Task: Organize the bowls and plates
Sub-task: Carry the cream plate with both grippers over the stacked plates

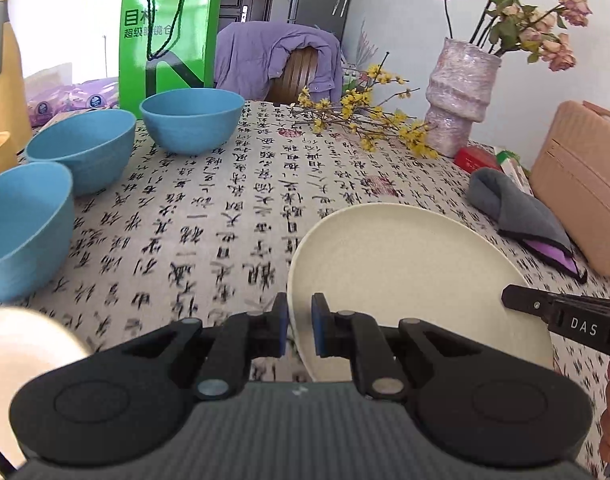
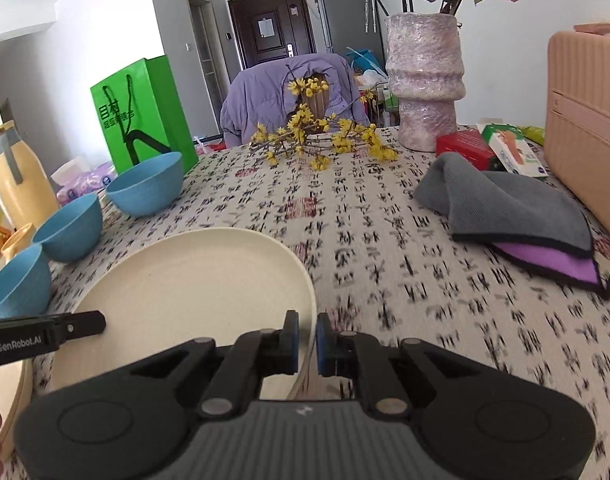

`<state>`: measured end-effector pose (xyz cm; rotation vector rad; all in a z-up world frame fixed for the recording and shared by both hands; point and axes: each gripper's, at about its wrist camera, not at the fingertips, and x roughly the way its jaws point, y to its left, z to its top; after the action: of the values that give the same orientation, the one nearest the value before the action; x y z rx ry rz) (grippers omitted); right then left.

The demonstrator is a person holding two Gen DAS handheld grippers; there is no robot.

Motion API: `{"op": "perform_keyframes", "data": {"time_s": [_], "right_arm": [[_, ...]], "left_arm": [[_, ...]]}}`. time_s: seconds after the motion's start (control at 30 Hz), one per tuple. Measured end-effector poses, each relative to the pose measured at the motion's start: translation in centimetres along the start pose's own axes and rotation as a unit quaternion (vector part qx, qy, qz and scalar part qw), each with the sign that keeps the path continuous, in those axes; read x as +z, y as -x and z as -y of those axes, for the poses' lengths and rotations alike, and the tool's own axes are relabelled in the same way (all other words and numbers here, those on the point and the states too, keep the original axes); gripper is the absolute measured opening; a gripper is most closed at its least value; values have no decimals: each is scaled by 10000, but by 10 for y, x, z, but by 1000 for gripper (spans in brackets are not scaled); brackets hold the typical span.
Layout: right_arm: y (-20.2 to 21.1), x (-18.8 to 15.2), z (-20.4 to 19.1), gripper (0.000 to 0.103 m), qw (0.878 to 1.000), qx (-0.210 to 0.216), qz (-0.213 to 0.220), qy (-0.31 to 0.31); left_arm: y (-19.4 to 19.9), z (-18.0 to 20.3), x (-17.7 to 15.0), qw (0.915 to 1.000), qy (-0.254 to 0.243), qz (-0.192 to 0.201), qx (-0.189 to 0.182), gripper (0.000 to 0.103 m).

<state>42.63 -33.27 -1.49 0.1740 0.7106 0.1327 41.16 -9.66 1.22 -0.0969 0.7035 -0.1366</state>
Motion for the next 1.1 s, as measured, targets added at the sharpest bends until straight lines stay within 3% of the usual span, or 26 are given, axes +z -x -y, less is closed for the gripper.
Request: {"op": "perform_keyframes", "data": {"time_s": [0.2, 0.5, 0.83, 1.1], "right_arm": [[35, -37, -3, 9, 9999, 16, 17, 119], [82, -79, -12, 9, 9999, 16, 78, 120], [104, -99, -21, 9, 9999, -7, 108, 101], [108, -94, -39, 9, 9995, 70, 155, 271]], "left_arm": [[33, 4, -41, 10000, 47, 28, 41, 12], [76, 4, -76, 9998, -54, 185, -18, 12], [94, -1, -91, 9997, -73, 247, -12, 12], [106, -16, -89, 9992, -24, 371, 165, 12]]}}
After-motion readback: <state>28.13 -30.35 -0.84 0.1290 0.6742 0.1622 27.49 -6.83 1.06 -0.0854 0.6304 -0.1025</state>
